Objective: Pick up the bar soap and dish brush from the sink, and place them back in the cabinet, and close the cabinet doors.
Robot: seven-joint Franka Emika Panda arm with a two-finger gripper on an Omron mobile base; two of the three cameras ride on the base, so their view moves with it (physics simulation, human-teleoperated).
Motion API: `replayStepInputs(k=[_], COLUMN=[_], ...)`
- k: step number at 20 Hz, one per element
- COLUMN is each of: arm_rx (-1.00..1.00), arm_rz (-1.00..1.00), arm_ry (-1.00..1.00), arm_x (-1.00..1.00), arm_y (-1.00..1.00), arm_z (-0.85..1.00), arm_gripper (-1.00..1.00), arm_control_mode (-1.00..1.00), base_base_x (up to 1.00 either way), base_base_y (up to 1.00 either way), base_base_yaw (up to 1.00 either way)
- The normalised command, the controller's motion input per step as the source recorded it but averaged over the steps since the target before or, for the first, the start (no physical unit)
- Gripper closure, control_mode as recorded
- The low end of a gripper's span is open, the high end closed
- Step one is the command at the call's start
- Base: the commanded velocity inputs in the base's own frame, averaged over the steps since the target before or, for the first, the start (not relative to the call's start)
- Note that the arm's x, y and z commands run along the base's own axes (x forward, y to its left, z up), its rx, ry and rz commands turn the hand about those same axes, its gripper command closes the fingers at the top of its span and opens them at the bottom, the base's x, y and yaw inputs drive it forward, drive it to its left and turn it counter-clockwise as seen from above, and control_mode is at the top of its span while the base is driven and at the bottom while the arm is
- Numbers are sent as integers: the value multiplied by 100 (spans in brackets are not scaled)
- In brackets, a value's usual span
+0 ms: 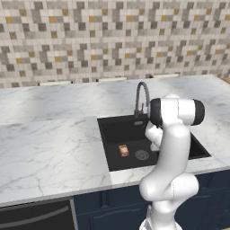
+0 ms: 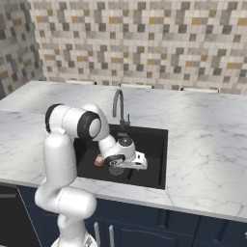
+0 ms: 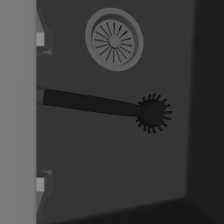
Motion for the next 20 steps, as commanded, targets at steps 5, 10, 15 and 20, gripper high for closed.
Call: replayStepInputs(k=[5, 10, 15, 20], arm_rx=[0, 0, 0, 0], arm_rz=[0, 0, 0, 0], arm_ry=[0, 0, 0, 0], arm_x=[3, 7, 12, 12], arm_y=[-1, 0, 0, 0], arm_z=[-27, -10, -4, 0], arm_gripper=[-100, -100, -100, -100], arm_control_mode=[-100, -100, -100, -100], base_base_x=[0, 0, 0, 0], base_base_y=[0, 0, 0, 0], base_base_yaw=[0, 0, 0, 0])
